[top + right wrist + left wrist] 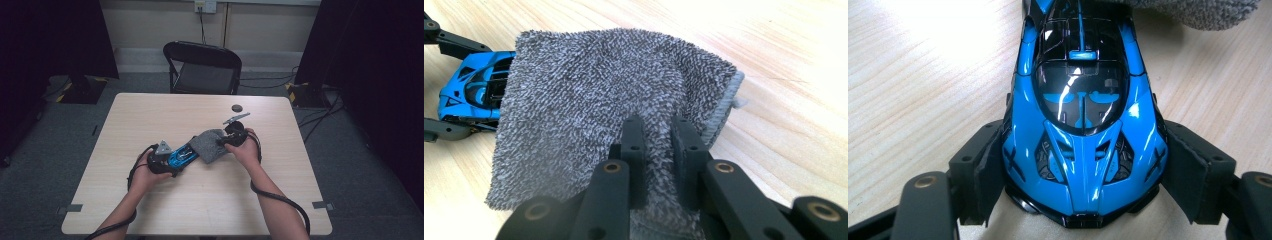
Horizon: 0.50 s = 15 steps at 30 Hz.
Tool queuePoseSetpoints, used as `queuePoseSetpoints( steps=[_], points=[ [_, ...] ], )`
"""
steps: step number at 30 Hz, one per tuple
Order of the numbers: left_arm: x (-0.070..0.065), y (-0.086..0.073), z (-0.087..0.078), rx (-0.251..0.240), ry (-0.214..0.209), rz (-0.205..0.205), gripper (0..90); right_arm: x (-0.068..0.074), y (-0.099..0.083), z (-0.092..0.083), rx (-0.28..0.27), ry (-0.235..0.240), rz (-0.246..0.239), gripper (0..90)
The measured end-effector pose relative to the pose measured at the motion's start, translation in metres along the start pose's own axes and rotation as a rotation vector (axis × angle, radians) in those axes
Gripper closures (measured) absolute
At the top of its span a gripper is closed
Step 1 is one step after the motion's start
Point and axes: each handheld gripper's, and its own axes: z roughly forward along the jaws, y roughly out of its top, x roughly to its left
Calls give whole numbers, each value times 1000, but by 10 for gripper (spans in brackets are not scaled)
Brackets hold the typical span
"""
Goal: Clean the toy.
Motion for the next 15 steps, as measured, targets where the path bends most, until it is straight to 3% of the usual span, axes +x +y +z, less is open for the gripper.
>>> queuePoseSetpoints(
  steps=[9,15],
  points=[
    [0,0,0,0,0,0,251,-11,-8,-3,8,-14,13,784],
    [0,0,0,0,0,0,250,-24,-17,-12,11,-43,45,784]
  ],
)
